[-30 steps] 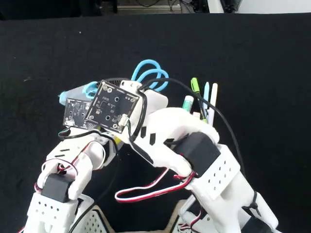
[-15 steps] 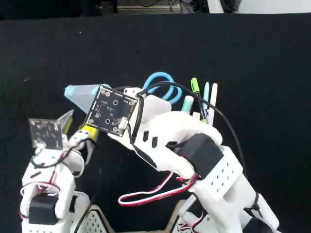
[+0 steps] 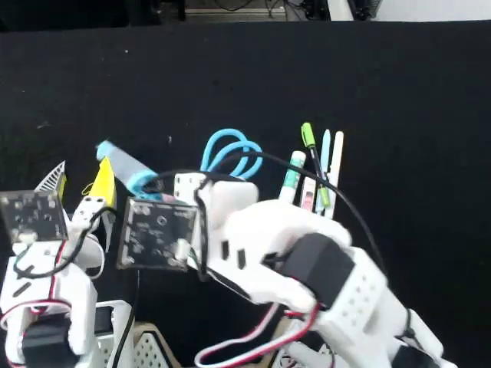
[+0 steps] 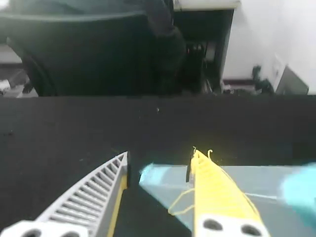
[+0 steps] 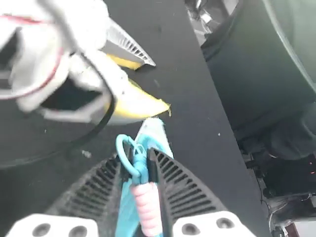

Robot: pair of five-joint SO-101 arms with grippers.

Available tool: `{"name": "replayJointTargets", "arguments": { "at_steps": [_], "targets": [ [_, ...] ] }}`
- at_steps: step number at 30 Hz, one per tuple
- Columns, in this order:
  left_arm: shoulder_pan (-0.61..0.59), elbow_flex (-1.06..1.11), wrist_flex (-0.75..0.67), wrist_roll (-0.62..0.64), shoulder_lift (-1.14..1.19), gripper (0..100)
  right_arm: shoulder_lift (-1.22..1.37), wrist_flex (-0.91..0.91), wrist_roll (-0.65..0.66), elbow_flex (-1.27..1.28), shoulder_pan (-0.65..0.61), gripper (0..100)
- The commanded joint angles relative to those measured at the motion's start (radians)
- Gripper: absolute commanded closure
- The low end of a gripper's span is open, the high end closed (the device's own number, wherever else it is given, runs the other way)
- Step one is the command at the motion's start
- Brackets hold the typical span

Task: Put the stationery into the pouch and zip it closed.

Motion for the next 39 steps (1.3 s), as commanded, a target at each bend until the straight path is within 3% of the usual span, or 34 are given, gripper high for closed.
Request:
{"name": "replayJointTargets", "arguments": {
  "at_steps": [1, 7, 11, 16, 23, 29, 33, 39],
  "targets": [
    [-0.002, -0.199, 0.071, -0.009, 0.155, 79, -0.059, 0.083, 0.031, -0.036, 0.011, 98.8],
    [-0.001, -0.467, 0.210, -0.018, 0.351, 79, -0.140, 0.129, 0.035, -0.038, 0.103, 98.8],
    [0.054, -0.619, 0.305, -0.051, 0.483, 79, -0.133, 0.012, 0.035, -0.024, 0.169, 98.8],
    [0.183, -0.641, 0.284, -0.044, 0.637, 80, -0.113, -0.052, 0.035, 0.012, 0.175, 98.8],
    [0.194, -0.647, 0.247, -0.046, 0.701, 80, -0.116, -0.049, 0.034, 0.012, 0.180, 98.8],
    [0.200, -0.811, 0.382, -0.051, 0.712, 79, -0.119, -0.046, 0.031, 0.007, 0.181, 98.8],
    [0.194, -0.771, 0.451, -0.130, 0.712, 79, -0.143, -0.046, 0.029, 0.002, 0.186, 98.8],
    [0.193, -0.582, 0.459, -0.226, 0.701, 80, -0.186, -0.055, 0.011, 0.008, 0.299, 98.8]
  ]
}}
